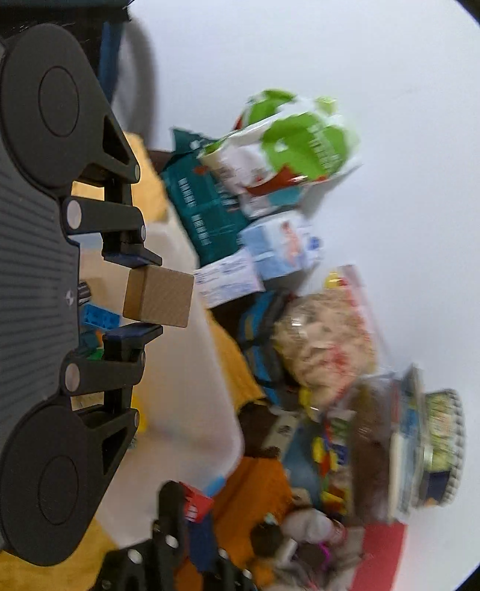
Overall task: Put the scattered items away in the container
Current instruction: 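Carry both blocks over the bin and open both tools, then move both tools back to the green toy and the green-white car, then grasp the green-white car with the left tool while the right tool grasps the green toy, then carry both items into the bin and open both tools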
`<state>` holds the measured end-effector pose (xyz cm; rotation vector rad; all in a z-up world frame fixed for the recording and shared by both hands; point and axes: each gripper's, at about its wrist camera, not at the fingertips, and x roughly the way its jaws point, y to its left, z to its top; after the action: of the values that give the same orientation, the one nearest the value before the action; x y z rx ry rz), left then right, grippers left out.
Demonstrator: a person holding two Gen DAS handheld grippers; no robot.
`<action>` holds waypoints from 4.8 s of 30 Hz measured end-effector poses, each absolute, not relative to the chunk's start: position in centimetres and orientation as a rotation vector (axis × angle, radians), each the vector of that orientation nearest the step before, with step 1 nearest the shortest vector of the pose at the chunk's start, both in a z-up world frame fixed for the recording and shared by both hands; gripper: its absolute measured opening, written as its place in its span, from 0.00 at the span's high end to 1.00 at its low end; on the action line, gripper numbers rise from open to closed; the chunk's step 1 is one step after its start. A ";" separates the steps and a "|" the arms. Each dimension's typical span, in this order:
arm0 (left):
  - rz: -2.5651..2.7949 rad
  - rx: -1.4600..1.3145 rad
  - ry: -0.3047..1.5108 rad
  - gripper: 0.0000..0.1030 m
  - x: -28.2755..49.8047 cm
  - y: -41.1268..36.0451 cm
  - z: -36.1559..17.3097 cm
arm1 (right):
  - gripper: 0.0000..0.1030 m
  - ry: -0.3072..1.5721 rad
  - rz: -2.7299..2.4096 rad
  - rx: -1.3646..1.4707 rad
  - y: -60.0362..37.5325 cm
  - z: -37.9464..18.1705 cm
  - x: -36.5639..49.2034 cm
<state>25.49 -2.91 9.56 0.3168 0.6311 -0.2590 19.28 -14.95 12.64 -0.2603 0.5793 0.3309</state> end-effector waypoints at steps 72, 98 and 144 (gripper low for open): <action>-0.368 -0.025 1.040 0.55 6.7 5.5 -2.3 | 0.73 0.862 0.657 -0.434 -11.5 -0.2 5.3; -0.308 0.055 1.008 0.54 8.5 3.0 -3.8 | 0.69 0.938 0.485 -0.281 -12.6 -2.1 5.7; -0.202 0.098 0.745 0.27 25.6 -2.1 9.9 | 0.03 0.718 0.239 -0.188 -16.6 10.1 23.6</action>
<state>25.61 -2.07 9.86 0.0984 0.7450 -0.2021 23.56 -16.60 10.08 -0.1877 0.7178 0.2386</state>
